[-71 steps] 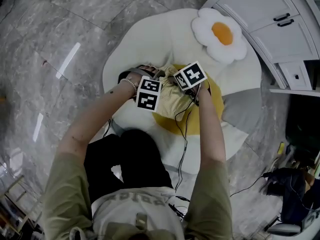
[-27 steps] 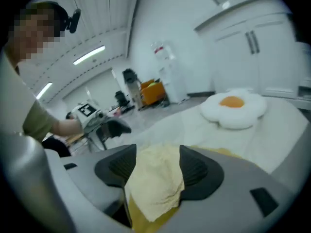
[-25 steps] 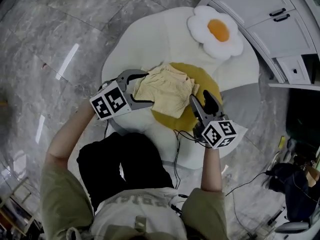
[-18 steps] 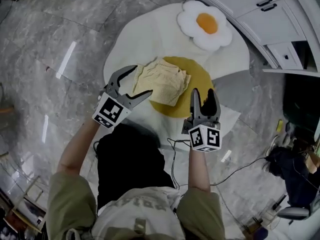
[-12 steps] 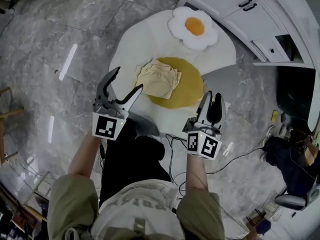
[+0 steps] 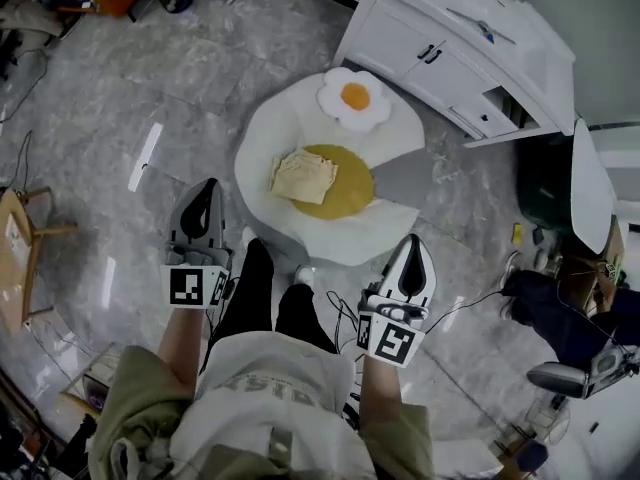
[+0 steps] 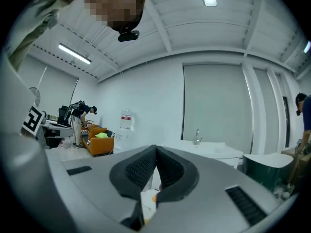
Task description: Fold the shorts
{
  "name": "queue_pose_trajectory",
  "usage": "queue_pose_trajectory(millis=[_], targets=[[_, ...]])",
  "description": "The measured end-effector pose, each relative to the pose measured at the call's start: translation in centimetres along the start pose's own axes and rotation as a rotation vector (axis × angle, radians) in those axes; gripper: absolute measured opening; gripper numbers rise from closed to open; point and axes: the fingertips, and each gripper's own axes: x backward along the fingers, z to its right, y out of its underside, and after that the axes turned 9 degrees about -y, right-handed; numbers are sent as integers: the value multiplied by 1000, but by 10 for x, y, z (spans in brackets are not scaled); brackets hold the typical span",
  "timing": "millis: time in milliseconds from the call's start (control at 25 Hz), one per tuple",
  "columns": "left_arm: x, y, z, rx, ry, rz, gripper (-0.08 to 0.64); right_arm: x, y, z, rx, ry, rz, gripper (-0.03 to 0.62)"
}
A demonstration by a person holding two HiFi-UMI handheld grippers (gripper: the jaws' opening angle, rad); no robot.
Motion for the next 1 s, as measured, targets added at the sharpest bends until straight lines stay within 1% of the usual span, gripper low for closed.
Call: queue_pose_trajectory(millis=[80, 160, 360, 600, 760, 1000], targets=[[16, -31, 5, 10, -12, 14, 17, 19, -30, 4, -7, -4, 19, 20], [36, -55, 11, -5, -18, 38, 15, 39, -51, 3, -19, -29, 41, 20], [87, -95, 30, -19, -60, 103, 15, 80, -78, -2, 21, -114, 96, 20], [125, -116, 61, -47, -92, 132, 15, 103, -88, 14, 28, -161, 121, 20], [132, -133, 83, -54, -90, 189, 15, 107, -98, 28, 29, -146, 156, 20], [136, -144, 104, -69, -79, 200, 15, 110, -113, 36, 32, -144, 200, 18]])
